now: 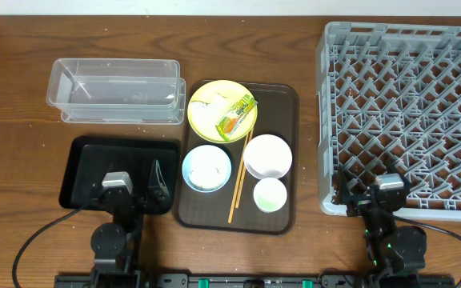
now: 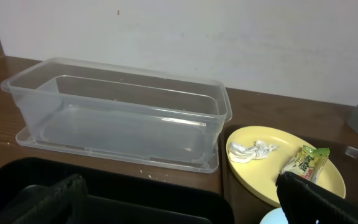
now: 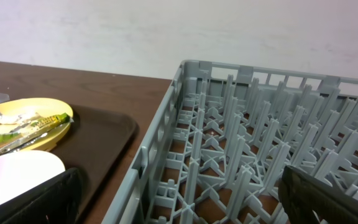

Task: Sort waste into correct bins and load items into the dishwasher rack

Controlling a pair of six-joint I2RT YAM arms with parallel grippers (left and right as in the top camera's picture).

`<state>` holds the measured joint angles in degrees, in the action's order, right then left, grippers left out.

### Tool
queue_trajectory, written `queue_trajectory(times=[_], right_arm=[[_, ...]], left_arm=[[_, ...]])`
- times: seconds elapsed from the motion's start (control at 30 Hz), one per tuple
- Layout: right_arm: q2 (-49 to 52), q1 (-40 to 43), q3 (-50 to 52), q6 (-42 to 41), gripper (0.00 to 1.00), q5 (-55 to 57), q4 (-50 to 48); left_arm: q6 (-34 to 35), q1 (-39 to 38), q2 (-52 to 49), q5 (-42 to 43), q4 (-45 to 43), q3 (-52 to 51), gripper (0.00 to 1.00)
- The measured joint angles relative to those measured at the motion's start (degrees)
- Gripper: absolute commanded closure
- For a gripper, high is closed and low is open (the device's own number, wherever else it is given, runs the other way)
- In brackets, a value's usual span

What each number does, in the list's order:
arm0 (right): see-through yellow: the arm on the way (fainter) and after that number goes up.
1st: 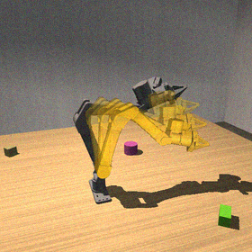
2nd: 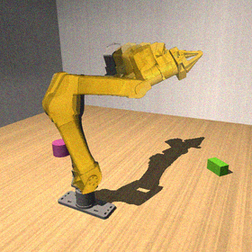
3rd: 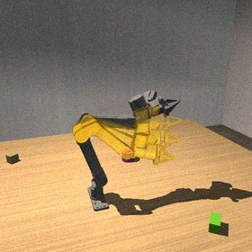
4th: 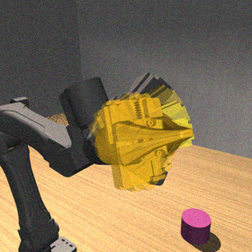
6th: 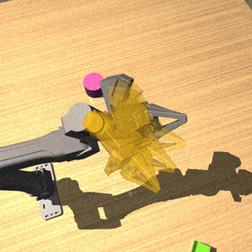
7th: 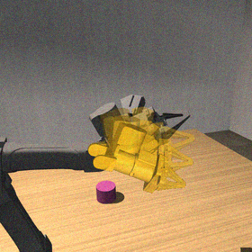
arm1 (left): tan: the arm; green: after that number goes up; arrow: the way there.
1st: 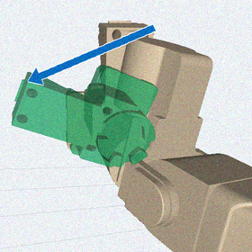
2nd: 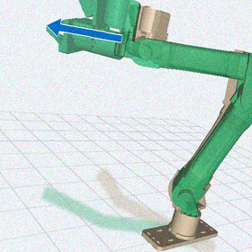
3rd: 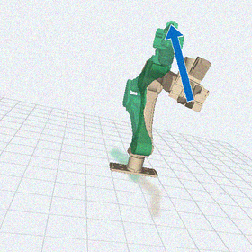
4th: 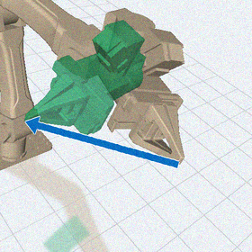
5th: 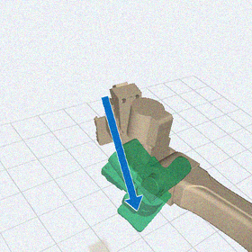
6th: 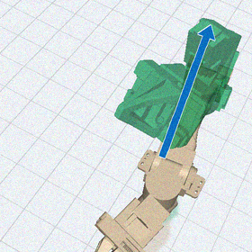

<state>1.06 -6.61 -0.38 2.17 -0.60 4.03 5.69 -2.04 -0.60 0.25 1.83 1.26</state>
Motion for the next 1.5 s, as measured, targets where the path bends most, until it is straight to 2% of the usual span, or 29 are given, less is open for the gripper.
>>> queue_trajectory(times=[1.13,1.4,1.5], right_arm=[[0.0,0.0,0.0,-0.2,0.01,0.0,0.0],[0.0,0.0,-0.1,-5.4,0.01,1.0,0.3],[0.9,0.0,-1.0,-7.0,0.01,1.7,1.7]], left_arm=[[0.0,0.0,0.0,0.1,0.0,0.0,0.0],[0.3,0.0,-1.0,1.0,0.5,0.3,0.0],[0.3,0.0,-4.0,1.0,3.6,1.8,0.0]])
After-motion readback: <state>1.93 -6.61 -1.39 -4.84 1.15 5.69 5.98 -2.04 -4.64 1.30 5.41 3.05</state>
